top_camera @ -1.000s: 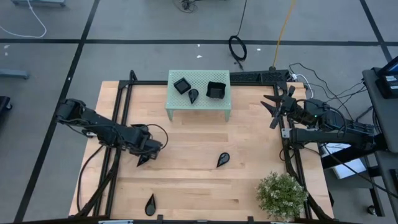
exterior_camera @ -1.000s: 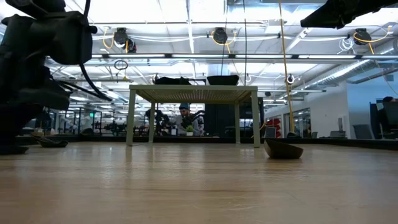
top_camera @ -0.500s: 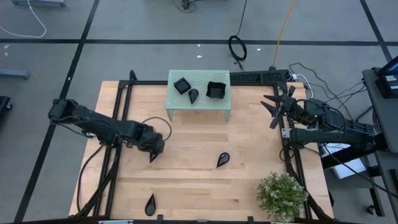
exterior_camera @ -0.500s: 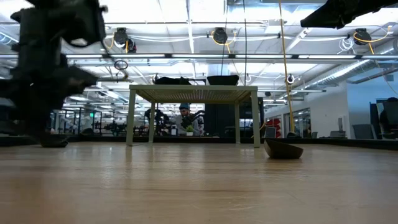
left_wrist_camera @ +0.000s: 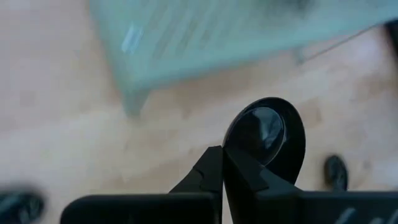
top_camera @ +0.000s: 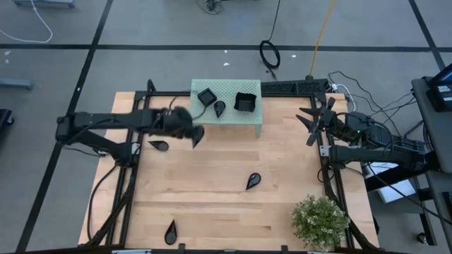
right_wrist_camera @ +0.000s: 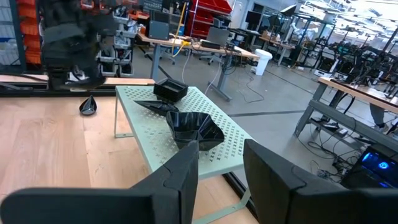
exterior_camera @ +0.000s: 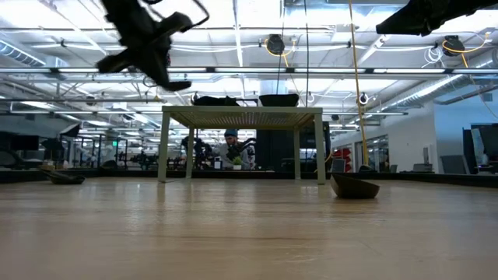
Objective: Pick & Place Mini shaped plates
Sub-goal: Stack the black drop shaped plate on top of the other black drop shaped plate on the shelf
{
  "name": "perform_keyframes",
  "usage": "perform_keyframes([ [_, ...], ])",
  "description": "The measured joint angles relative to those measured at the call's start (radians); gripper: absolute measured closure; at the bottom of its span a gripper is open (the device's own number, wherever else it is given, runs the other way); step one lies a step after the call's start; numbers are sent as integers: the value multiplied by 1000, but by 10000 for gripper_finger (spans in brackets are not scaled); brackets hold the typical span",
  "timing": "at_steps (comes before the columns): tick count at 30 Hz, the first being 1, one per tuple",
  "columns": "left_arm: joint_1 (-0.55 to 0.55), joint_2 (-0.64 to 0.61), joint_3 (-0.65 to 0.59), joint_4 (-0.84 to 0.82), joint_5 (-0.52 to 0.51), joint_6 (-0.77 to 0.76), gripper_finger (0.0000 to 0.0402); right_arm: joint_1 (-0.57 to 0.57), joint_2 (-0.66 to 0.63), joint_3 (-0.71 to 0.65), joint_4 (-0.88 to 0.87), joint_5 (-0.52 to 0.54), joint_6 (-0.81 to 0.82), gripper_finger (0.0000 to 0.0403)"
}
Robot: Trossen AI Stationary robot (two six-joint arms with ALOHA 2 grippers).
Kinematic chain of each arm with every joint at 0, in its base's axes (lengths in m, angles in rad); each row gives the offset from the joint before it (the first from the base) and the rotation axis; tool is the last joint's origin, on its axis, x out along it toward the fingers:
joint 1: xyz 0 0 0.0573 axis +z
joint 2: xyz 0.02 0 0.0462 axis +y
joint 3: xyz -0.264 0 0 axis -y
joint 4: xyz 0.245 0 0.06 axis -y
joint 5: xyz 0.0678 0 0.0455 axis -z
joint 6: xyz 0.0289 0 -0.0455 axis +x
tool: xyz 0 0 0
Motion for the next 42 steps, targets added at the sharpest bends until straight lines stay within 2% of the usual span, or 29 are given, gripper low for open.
perform_keyframes([
  [5, 92, 116, 177, -12, -2, 194, 395, 0, 0, 0, 0, 0, 0, 287],
  [11, 167, 259, 376, -12, -4, 357, 398, 0, 0, 0, -1, -1, 0, 287],
  [19, 218, 400, 553, -15, -6, 536, 398, 0, 0, 0, 0, 0, 0, 287],
  [32, 282, 432, 587, -15, 41, 617, 390, 0, 0, 0, 0, 0, 0, 287],
  [42, 310, 446, 588, -12, 91, 547, 392, 0, 0, 0, 0, 0, 0, 287],
])
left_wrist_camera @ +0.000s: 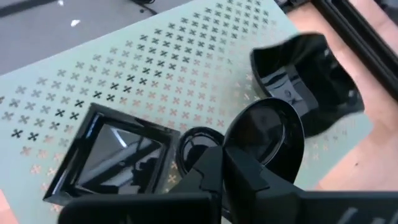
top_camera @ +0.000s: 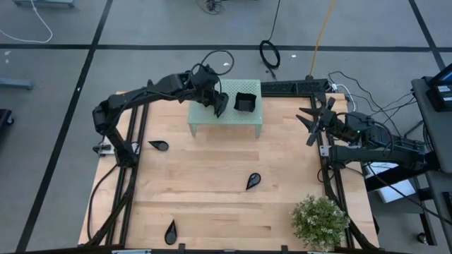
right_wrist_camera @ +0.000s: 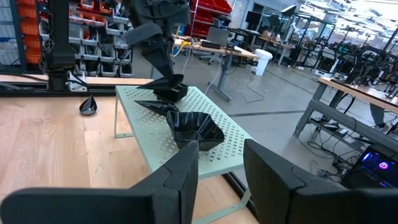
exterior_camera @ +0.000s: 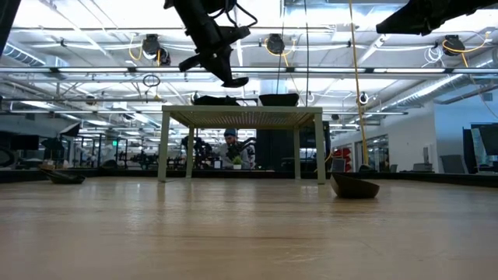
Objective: Pick & Place Mini shaped plates
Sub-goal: Stack the black drop shaped plate on top of the other black drop shaped plate on the shelf
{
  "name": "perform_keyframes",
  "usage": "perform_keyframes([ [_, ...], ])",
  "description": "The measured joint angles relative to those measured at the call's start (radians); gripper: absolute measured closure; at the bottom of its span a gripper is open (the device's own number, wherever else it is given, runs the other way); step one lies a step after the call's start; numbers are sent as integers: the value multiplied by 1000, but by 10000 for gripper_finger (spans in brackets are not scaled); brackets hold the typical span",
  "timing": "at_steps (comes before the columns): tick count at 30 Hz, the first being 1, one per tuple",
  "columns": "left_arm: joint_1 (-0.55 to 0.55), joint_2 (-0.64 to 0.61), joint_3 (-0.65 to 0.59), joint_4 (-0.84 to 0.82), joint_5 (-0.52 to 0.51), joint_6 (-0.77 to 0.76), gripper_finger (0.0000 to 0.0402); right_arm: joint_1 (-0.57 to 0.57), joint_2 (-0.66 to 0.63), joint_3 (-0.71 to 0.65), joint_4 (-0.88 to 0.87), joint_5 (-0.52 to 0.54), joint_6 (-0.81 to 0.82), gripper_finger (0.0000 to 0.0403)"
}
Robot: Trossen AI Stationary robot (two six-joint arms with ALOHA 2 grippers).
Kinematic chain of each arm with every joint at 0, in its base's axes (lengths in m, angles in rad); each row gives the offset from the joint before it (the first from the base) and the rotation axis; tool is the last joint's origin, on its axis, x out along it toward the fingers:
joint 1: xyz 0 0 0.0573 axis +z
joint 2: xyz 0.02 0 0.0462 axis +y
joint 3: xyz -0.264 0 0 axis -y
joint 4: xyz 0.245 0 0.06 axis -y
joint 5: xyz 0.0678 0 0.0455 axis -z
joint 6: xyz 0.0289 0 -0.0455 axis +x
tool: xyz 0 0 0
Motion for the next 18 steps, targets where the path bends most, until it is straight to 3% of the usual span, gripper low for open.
perform_keyframes([
  [18, 13, 33, 0, 52, 30, -78, 398, 0, 0, 0, 0, 0, 0, 287],
])
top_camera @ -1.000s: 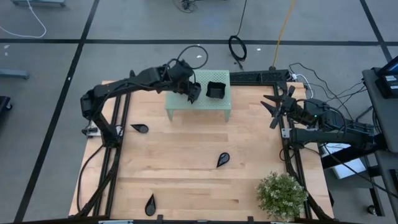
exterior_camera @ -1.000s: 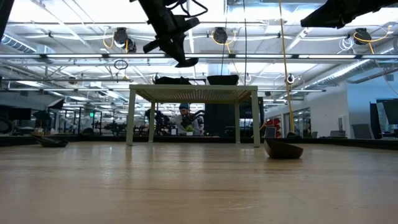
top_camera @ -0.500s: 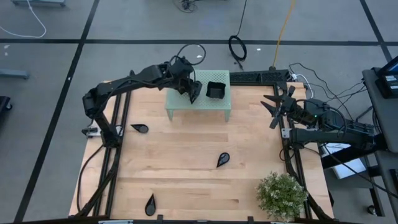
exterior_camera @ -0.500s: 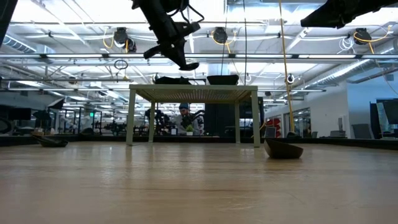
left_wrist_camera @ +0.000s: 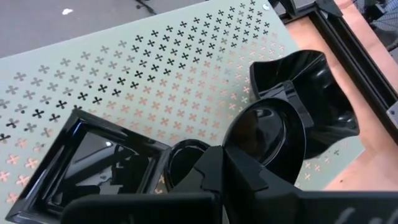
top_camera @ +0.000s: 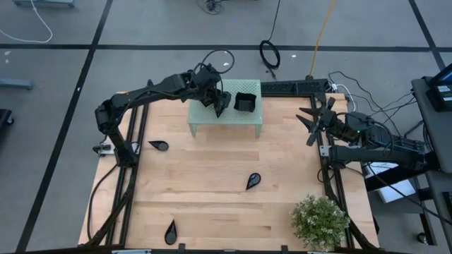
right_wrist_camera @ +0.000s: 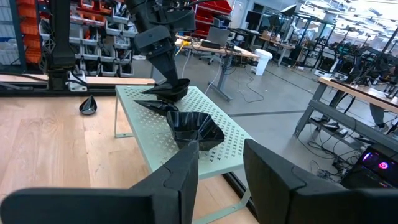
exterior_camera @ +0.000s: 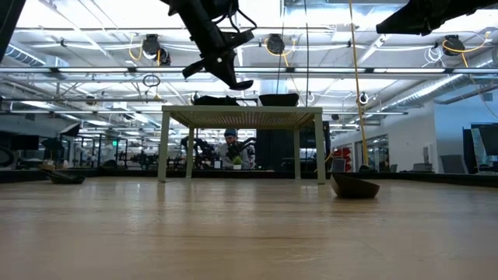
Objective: Pick & Place Mini shaped plates
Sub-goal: Stack the black drop shaped plate on top of the other black drop shaped plate on the shelf
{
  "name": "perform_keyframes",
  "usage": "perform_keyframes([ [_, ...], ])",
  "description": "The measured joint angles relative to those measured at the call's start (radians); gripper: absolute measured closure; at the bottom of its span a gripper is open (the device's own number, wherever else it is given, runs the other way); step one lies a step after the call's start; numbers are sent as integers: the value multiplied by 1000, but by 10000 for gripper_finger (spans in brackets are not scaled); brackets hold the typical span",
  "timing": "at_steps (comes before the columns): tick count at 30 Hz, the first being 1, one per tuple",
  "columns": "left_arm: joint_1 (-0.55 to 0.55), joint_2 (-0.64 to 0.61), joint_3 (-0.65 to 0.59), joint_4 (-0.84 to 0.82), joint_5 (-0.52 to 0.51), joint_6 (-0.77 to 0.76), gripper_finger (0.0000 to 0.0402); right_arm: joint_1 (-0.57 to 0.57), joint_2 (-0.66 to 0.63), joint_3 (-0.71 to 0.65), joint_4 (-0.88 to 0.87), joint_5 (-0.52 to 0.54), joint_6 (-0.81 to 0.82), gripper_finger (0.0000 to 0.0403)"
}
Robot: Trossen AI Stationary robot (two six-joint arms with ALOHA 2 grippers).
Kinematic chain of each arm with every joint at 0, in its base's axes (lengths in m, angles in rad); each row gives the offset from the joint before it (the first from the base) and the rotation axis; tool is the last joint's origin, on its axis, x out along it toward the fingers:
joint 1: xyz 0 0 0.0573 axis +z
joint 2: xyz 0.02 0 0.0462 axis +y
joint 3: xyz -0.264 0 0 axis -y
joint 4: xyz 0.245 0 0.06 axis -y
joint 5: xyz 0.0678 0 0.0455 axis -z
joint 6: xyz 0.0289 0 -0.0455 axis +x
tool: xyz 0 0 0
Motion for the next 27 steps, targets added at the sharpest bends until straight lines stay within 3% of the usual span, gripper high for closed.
perform_keyframes([
  [18, -2, 0, 0, -111, -17, -63, 397, 0, 0, 0, 0, 0, 0, 287],
  [27, -13, 12, -1, -108, -87, -133, 391, 0, 0, 0, 0, 0, 0, 287],
])
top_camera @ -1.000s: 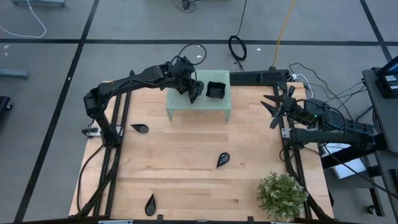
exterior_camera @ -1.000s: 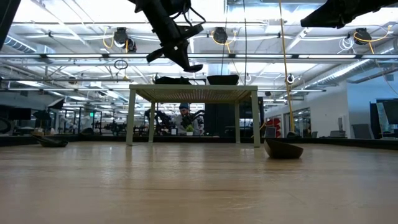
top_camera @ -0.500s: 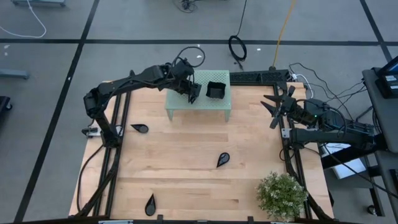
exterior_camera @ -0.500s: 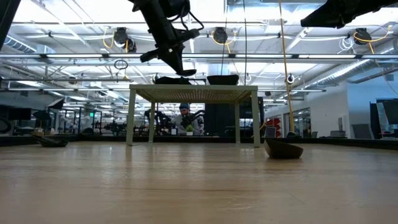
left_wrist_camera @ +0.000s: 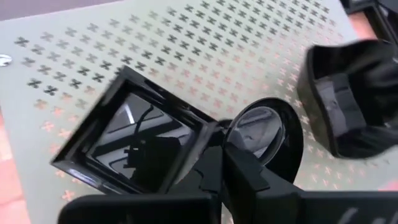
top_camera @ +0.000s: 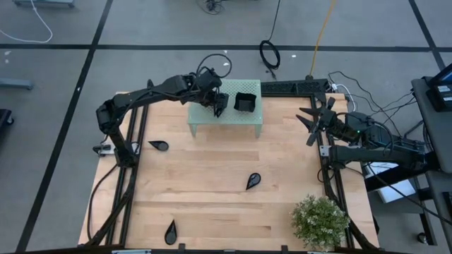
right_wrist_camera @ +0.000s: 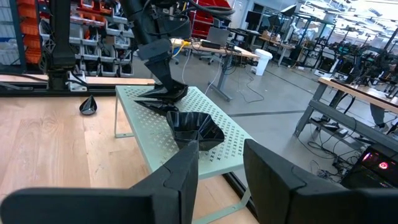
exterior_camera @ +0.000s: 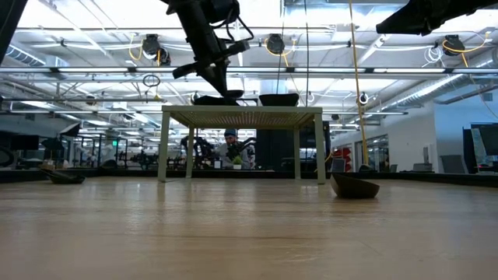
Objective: Pick & Place Mini shaped plates
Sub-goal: Stack the black drop shaped plate on top of the other black drop shaped plate on the shelf
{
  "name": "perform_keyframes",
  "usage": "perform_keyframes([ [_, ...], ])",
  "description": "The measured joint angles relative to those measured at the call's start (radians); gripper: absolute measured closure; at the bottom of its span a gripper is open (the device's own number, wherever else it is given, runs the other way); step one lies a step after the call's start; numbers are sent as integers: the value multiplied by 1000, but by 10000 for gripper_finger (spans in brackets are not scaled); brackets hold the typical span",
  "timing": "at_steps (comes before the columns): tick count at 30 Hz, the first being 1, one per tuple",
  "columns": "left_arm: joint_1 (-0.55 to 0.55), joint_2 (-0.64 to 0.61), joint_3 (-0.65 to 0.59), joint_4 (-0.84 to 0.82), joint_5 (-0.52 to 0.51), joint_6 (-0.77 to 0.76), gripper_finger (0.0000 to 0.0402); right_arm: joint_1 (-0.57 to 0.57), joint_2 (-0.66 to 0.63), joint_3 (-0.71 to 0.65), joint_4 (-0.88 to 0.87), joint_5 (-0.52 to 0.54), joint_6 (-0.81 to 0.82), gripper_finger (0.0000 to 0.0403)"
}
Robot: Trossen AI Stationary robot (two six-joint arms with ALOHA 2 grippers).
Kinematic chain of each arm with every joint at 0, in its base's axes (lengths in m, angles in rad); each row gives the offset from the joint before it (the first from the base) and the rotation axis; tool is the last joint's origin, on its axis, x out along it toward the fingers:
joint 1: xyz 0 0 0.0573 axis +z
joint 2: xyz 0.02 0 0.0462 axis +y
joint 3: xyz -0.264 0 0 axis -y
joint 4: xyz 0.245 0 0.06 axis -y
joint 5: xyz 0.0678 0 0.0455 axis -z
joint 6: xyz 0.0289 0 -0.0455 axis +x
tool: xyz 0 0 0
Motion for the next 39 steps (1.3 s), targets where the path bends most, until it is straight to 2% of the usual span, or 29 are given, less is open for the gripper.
perform_keyframes([
  [3, -1, 0, 0, -1, -19, -13, 397, 0, 0, 0, 0, 0, 0, 287],
  [9, -1, 0, 0, -1, -19, -39, 379, 0, 0, 0, 0, 0, 0, 287],
  [17, -1, 0, 0, -1, -19, -43, 392, 0, 0, 0, 0, 0, 0, 287],
  [24, -4, 0, 0, -1, -19, -59, 375, 0, 0, 0, 0, 0, 0, 287],
  [39, -13, 0, 0, -1, -19, -69, 378, 0, 0, 0, 0, 0, 0, 287],
])
